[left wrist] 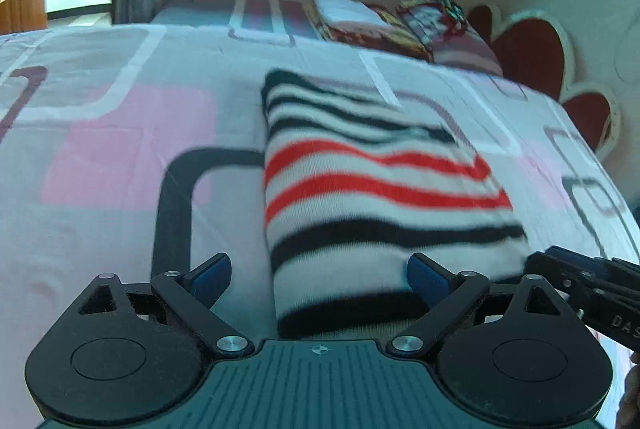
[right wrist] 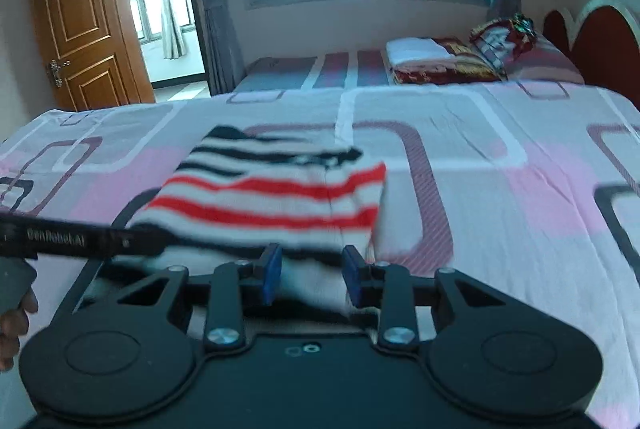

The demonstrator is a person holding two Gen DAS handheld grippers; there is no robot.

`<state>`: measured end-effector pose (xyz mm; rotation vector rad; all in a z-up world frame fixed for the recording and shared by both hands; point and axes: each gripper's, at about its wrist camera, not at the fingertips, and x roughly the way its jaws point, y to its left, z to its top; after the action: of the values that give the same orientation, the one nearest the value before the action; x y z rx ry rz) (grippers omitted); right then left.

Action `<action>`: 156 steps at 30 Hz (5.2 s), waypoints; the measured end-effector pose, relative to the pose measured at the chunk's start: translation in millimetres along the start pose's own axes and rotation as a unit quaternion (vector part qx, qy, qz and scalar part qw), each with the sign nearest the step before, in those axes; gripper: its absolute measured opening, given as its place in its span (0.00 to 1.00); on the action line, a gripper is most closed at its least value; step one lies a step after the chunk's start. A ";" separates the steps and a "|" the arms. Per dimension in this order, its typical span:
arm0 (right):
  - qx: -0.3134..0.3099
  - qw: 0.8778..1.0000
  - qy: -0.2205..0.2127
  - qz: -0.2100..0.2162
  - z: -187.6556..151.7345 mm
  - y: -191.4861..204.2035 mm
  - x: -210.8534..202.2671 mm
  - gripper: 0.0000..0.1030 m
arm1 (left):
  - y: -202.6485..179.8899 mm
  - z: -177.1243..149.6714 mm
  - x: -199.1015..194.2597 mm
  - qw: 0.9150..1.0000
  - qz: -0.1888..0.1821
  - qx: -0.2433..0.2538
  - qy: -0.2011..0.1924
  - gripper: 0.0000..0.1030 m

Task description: Fold small clothes

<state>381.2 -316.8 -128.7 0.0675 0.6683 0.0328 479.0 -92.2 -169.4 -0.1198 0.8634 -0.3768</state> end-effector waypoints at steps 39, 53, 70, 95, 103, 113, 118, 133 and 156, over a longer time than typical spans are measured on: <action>0.143 0.983 0.095 0.066 22.5 -55.6 56.2 0.64 | -2.7 31.9 39.9 0.998 -0.013 -0.046 0.046 0.92; 0.212 0.956 0.108 0.175 9.8 -78.9 93.7 0.37 | -0.5 28.2 48.3 0.993 -0.059 -0.093 0.040 0.62; 0.199 0.961 0.041 0.187 32.0 -36.8 52.5 0.31 | 25.6 52.6 -12.7 0.995 -0.056 -0.080 -0.021 0.48; 0.165 0.963 0.060 0.203 47.3 229.6 158.8 0.32 | 322.7 53.0 -14.0 0.993 0.038 -0.093 -0.055 0.73; 0.142 0.977 0.055 0.147 42.4 237.4 149.6 0.40 | 317.4 45.7 -48.4 0.993 0.058 -0.073 -0.071 0.79; -0.002 0.991 0.003 0.134 27.5 291.6 61.1 0.31 | 306.4 -15.3 -76.9 0.997 0.065 -0.038 -0.030 0.79; -0.001 0.994 0.061 0.093 -13.4 286.5 80.9 0.16 | 306.9 -21.9 -72.0 0.996 0.069 -0.043 -0.026 0.79; 0.026 0.998 -0.001 0.062 50.0 289.8 76.8 0.27 | 281.9 56.9 -64.2 0.994 0.083 -0.005 -0.070 0.79; -0.002 1.000 0.020 0.005 63.0 294.6 132.8 0.37 | 289.0 60.5 -14.7 0.991 0.130 -0.031 -0.017 1.00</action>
<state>521.9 -19.3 -139.9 0.0672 0.7079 0.0449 595.8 178.4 -192.9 -0.0704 0.8463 -0.1044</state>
